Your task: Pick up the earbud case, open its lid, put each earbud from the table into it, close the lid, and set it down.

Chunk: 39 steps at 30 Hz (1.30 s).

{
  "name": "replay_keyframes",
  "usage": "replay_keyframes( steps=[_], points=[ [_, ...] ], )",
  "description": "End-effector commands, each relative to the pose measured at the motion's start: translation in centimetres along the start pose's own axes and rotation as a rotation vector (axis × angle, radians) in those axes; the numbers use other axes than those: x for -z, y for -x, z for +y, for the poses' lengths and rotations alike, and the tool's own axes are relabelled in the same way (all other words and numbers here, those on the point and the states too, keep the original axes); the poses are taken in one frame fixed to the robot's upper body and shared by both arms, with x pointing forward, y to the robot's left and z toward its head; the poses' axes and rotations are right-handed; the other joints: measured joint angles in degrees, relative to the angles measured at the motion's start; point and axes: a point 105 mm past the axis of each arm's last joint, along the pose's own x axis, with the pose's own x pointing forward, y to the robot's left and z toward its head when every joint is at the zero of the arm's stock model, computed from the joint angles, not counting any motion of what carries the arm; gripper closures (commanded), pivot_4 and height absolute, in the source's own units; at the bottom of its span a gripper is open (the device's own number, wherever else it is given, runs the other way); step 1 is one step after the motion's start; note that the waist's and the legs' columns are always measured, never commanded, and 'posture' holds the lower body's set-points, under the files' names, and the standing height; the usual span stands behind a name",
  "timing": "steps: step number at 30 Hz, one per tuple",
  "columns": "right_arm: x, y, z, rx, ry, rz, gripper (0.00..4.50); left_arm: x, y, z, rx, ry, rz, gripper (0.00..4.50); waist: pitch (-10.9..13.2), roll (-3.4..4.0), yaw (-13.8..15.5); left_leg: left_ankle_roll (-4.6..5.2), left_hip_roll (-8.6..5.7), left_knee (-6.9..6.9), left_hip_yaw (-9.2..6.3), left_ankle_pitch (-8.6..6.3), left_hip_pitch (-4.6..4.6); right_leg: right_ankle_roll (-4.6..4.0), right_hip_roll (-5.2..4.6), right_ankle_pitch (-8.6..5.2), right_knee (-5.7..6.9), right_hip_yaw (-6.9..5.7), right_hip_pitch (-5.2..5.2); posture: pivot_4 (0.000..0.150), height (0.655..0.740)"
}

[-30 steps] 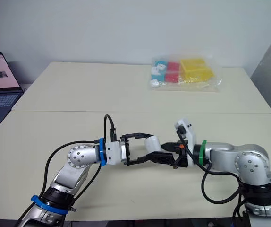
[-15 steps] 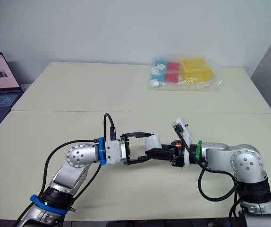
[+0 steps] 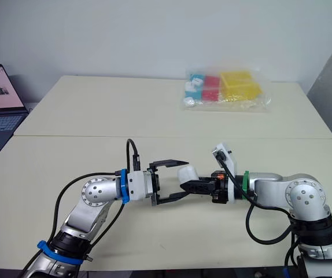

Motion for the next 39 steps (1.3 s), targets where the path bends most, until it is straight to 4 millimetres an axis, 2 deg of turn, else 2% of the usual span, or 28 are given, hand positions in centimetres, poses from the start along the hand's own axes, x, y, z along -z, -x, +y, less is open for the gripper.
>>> replay_keyframes(
  steps=[1,4,6,8,12,15,18,24,27,39],
  points=[
    [-0.7,0.6,0.1,0.028,0.091,0.033,3.7,1.2,1.4,0.8,-0.016,0.108,0.126,0.0,0.0,0.0,-0.03,0.0,0.0,0.0,-0.01,0.0,-0.02,0.0,0.0,0.0,0.0,-0.01,-0.02,0.15,0.74],
    [-0.7,1.4,-0.8,0.113,0.215,0.124,3.7,2.1,2.7,1.7,-0.057,0.322,0.225,0.0,0.01,0.02,-0.29,0.0,0.0,0.03,-0.06,0.0,-0.16,0.0,0.01,0.0,0.05,0.01,-0.17,0.15,0.74],
    [-1.3,2.0,-1.3,0.151,0.295,0.164,3.7,2.3,3.3,1.5,-0.042,0.468,0.297,0.0,0.01,0.01,-0.31,0.01,0.0,0.06,-0.11,0.0,-0.45,0.02,0.01,0.01,0.08,-0.01,-0.43,0.15,0.74],
    [-1.8,2.4,-2.0,0.207,0.447,0.239,3.7,1.7,3.3,1.0,0.007,0.533,0.327,0.0,0.02,0.03,-0.31,0.01,0.0,0.06,-0.15,0.0,-0.57,0.02,0.03,0.01,0.02,-0.04,-0.52,0.15,0.74],
    [-2.4,2.9,-2.9,0.248,0.798,0.434,3.7,0.6,2.1,0.7,0.03,0.544,0.346,0.0,0.13,0.12,-0.26,0.0,-0.03,0.02,-0.18,0.0,-0.74,0.03,0.02,0.0,-0.11,-0.04,-0.67,0.15,0.74],
    [-2.6,2.8,-3.2,0.225,0.879,0.48,3.7,0.5,1.4,1.2,-0.006,0.543,0.352,0.0,0.13,0.1,-0.16,0.0,-0.04,0.04,-0.16,0.0,-0.76,0.02,0.05,-0.01,-0.13,-0.03,-0.67,0.15,0.74],
    [-3.2,1.9,-2.8,0.187,0.979,0.515,3.7,0.2,-0.2,1.6,-0.033,0.521,0.356,0.0,0.15,0.08,-0.06,0.01,-0.04,0.08,-0.16,0.0,-0.77,0.02,0.06,-0.01,-0.08,0.0,-0.68,0.15,0.74],
    [-3.3,1.1,-2.5,0.148,1.046,0.548,3.7,-0.3,-1.5,2.1,-0.032,0.473,0.344,0.0,0.15,0.08,0.04,0.01,-0.04,0.11,-0.17,0.01,-0.73,0.0,0.06,0.0,0.02,-0.02,-0.67,0.15,0.74],
    [-3.6,0.6,-2.3,0.133,1.05,0.537,3.7,-0.5,-2.1,1.5,0.016,0.453,0.333,0.0,0.15,0.08,0.04,0.01,-0.04,0.12,-0.17,0.01,-0.73,-0.01,0.06,0.01,0.03,0.0,-0.67,0.15,0.74],
    [-3.5,0.4,-1.8,0.107,1.067,0.54,3.7,-0.3,-2.6,1.2,0.041,0.438,0.284,0.0,0.15,0.08,0.06,0.01,-0.06,0.19,-0.16,0.01,-0.71,-0.07,0.05,0.04,0.14,0.0,-0.67,0.15,0.74]
  ],
)
